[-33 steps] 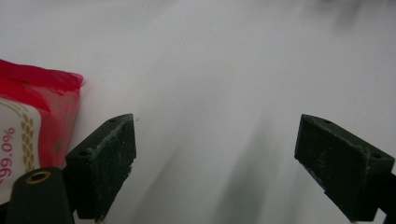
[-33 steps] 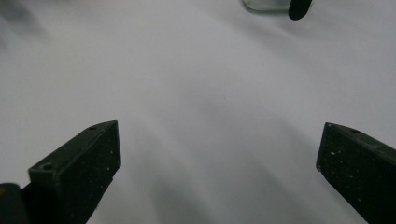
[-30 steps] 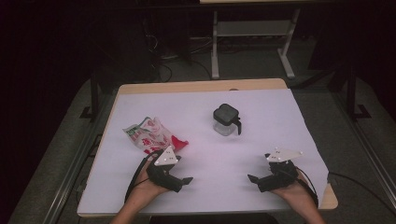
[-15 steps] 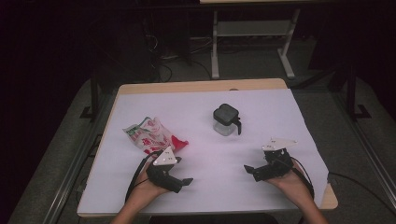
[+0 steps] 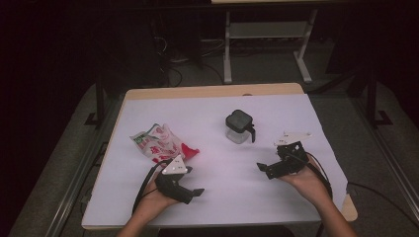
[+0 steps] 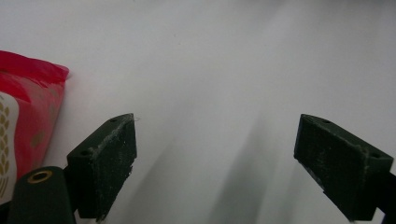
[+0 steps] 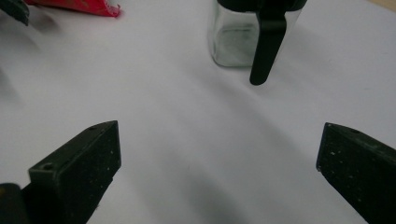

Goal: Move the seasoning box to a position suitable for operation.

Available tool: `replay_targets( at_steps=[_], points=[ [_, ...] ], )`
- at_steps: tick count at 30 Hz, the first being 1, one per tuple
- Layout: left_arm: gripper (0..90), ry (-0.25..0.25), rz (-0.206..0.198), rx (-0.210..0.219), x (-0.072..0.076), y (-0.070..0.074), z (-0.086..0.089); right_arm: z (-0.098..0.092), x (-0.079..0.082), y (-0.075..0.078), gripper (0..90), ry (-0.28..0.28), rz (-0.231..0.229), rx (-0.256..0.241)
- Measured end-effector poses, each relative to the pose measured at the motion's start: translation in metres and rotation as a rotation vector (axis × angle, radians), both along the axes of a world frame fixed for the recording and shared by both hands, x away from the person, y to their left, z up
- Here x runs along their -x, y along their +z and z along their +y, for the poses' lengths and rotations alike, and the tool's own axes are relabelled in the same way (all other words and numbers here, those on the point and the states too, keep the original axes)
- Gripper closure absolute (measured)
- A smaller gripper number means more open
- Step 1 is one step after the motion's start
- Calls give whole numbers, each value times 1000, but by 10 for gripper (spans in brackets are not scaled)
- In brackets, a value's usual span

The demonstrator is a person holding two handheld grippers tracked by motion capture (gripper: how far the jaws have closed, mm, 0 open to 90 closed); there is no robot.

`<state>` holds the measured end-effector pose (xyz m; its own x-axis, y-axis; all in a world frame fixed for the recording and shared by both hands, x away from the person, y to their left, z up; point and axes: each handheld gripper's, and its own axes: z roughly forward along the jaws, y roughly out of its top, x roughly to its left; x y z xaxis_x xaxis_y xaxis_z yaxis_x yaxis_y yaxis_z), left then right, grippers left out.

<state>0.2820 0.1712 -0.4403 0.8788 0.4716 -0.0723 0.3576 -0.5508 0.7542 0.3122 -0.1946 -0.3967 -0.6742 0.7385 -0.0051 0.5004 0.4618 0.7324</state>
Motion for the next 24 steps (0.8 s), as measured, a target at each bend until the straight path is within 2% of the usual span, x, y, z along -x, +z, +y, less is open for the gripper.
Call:
replay_targets(
  at_steps=[2,6,11,14,17,19,20,21,23,24],
  points=[
    [127,1,0,5,1,0,0,1,-2,3,0,-4,7,-6],
    [127,3,-1,12,0,0,1,6,-10,9,0,23,4,25],
    [130,4,5,18,1,-1,1,14,-22,16,0,39,3,32],
    [130,-2,10,9,1,0,0,19,-30,19,0,47,17,56],
    [130,-2,4,11,1,0,0,22,-37,23,0,52,33,42],
    [130,-1,4,9,2,0,0,26,-41,26,0,53,28,68],
    [130,0,8,12,2,0,0,27,-44,27,0,54,23,57],
    [130,-3,6,11,2,0,0,27,-47,29,0,52,39,56],
    [130,-4,7,11,2,-1,0,30,-51,31,0,53,31,78],
    [130,-5,7,12,2,0,0,31,-53,32,0,56,37,71]
  ],
)
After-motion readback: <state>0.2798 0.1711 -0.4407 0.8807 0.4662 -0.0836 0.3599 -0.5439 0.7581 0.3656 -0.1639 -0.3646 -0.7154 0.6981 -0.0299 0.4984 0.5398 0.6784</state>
